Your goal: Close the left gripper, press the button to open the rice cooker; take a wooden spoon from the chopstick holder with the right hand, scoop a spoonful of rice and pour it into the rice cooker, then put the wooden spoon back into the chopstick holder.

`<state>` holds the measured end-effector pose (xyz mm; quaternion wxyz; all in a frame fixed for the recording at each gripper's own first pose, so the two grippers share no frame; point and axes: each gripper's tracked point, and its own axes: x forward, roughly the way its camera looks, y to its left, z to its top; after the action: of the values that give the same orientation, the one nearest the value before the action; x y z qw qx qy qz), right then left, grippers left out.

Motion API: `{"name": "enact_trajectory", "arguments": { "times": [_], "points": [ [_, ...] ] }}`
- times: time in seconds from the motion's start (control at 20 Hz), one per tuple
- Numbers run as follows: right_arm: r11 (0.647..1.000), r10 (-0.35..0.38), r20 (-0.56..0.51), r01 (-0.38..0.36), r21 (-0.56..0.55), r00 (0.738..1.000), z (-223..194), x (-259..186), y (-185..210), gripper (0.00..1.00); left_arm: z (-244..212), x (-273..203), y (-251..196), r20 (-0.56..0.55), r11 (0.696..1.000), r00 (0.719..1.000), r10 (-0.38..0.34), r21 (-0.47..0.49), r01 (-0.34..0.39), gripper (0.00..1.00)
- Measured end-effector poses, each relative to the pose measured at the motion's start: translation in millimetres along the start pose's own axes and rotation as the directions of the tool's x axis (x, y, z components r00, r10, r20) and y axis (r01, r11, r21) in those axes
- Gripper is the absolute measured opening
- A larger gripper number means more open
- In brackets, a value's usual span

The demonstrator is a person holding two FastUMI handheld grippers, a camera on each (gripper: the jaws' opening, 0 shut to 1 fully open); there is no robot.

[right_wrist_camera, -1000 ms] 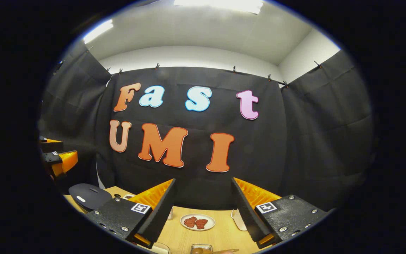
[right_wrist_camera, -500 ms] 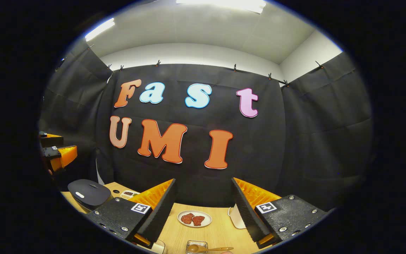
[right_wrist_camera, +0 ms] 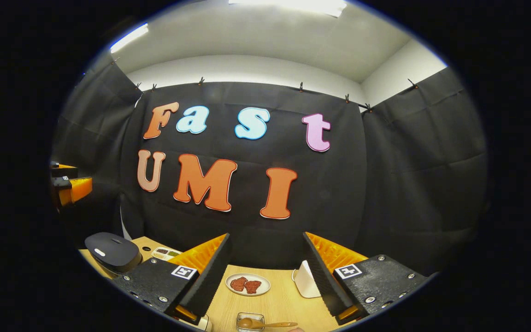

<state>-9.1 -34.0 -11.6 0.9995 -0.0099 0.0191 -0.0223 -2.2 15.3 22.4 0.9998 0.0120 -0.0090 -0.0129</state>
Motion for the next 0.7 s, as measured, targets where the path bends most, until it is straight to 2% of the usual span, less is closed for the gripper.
{"name": "enact_trajectory", "arguments": {
  "times": [0.25,0.4,0.5,0.55,0.65,0.7],
  "points": [
    [0.999,-0.032,-0.005,0.032,0.012,0.999,-4.3,2.5,-10.7,0.93,6.4,10.2,2.7,0.000,1.000,1.000,-0.015,0.002,0.015,0.42],
    [0.999,-0.046,-0.018,0.046,0.015,0.999,-9.6,2.9,-15.5,0.93,2.5,18.8,17.5,-0.015,0.999,0.999,0.039,0.011,-0.039,0.16],
    [0.998,-0.054,-0.025,0.054,0.012,0.998,-11.7,3.6,-17.3,0.93,-3.2,23.8,19.5,-0.068,0.999,0.997,0.026,-0.027,-0.028,0.00],
    [0.998,-0.057,-0.027,0.058,0.008,0.998,-12.5,3.2,-18.7,0.93,-9.2,27.8,20.7,-0.112,0.999,0.994,0.019,-0.043,-0.024,0.05],
    [0.998,-0.062,-0.031,0.062,0.001,0.998,-13.5,5.2,-20.1,0.93,-27.5,40.3,29.5,-0.220,0.997,0.975,0.009,-0.078,-0.027,0.05],
    [0.998,-0.065,-0.031,0.065,-0.001,0.997,-13.7,4.9,-21.9,0.94,-39.9,45.2,30.7,-0.292,0.994,0.956,-0.010,-0.105,-0.021,0.05]
  ]
}}
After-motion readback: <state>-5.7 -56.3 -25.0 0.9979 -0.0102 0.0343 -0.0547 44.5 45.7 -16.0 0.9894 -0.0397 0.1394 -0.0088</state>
